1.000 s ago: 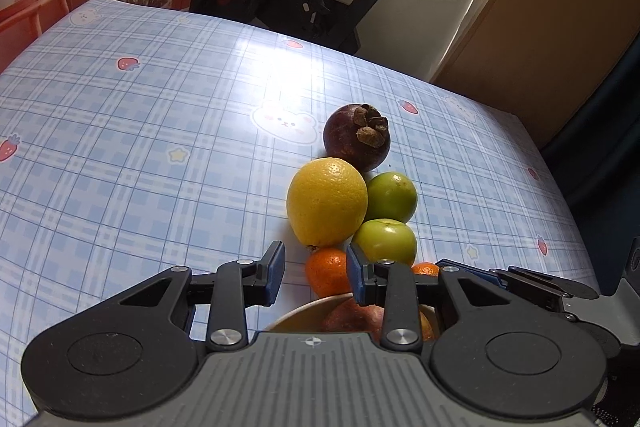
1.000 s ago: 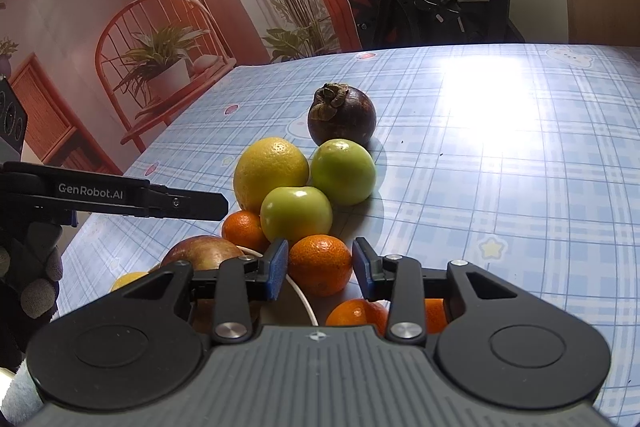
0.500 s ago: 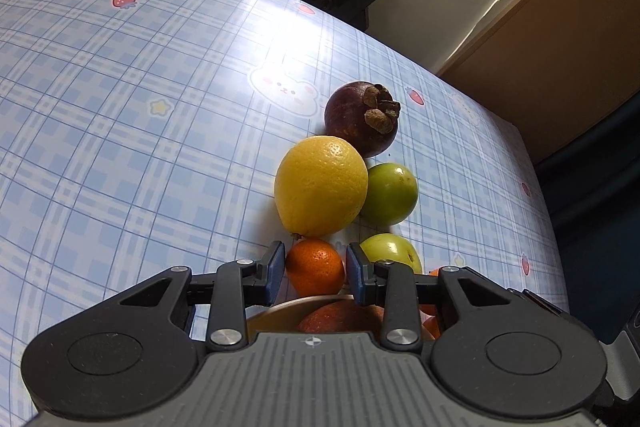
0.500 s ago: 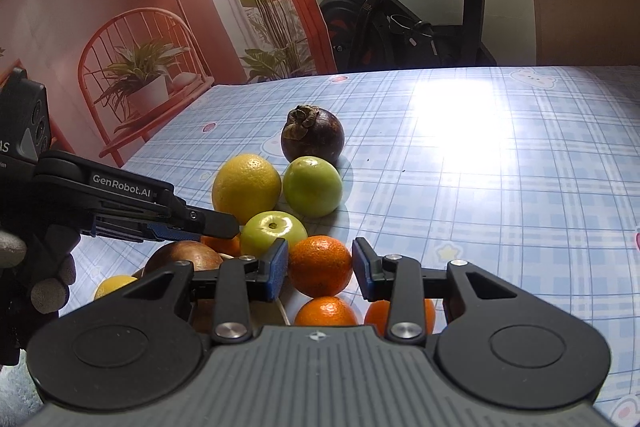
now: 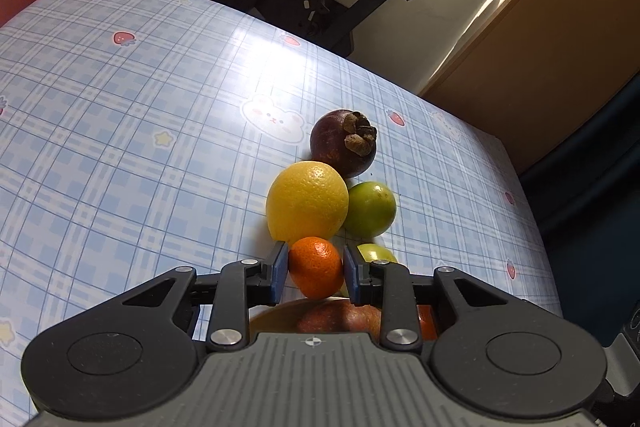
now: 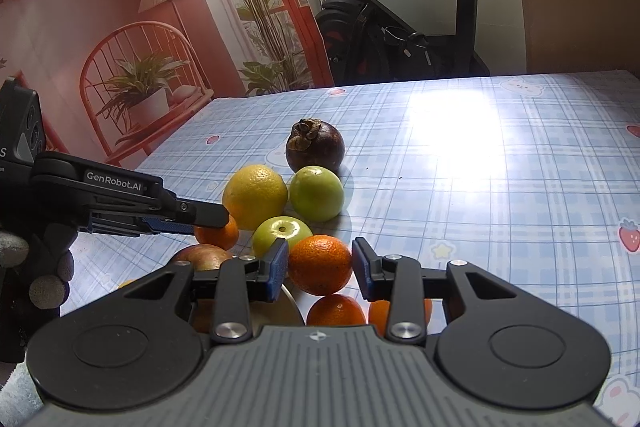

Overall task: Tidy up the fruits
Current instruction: 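Carry the small orange onto the plate and open the left gripper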

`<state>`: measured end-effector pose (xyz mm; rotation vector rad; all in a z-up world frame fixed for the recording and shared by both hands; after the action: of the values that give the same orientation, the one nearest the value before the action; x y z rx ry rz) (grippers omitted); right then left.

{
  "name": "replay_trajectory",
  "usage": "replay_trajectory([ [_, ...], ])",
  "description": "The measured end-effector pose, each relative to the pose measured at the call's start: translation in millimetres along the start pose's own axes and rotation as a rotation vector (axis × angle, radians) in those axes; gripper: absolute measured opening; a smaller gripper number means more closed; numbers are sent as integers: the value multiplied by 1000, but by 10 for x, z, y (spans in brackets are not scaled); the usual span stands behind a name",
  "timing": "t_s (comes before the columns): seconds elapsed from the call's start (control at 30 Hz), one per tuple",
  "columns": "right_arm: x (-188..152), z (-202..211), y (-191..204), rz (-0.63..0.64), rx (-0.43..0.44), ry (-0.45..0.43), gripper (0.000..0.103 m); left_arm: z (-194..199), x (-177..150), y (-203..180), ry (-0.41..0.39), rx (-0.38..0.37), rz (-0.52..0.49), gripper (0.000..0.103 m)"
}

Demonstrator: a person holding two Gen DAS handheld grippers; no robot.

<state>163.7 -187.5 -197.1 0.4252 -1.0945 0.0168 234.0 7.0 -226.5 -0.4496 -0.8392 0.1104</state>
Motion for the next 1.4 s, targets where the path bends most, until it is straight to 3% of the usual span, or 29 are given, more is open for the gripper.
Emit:
replay_trajectory([
  [0.4,-62,278,218,28,3,-12,38,504,-6,-230,-32,-69,-72,31],
  [0.77,-146,502,312,51,-18,-10,38,813,-372,-426,29,-142,-190,31],
  [1.03,-212,548,265,26,-23,6,38,821,-776,-395,131,-122,-258,31],
  [1.4,-306,565,282,16,-25,20,38,798,-978,-234,219,-50,-277,32],
])
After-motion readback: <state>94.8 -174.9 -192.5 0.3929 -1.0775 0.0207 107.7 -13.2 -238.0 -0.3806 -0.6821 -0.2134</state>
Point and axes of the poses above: each gripper's, at about its wrist camera, not at the fingertips, and z roughly against the way its jaws point, y to its left, x to its top, the point moved 4 cm from there along -z, roughly the way its jaws point, and after that the axes turned 13 degrees about -y, right-handed, at the moved point
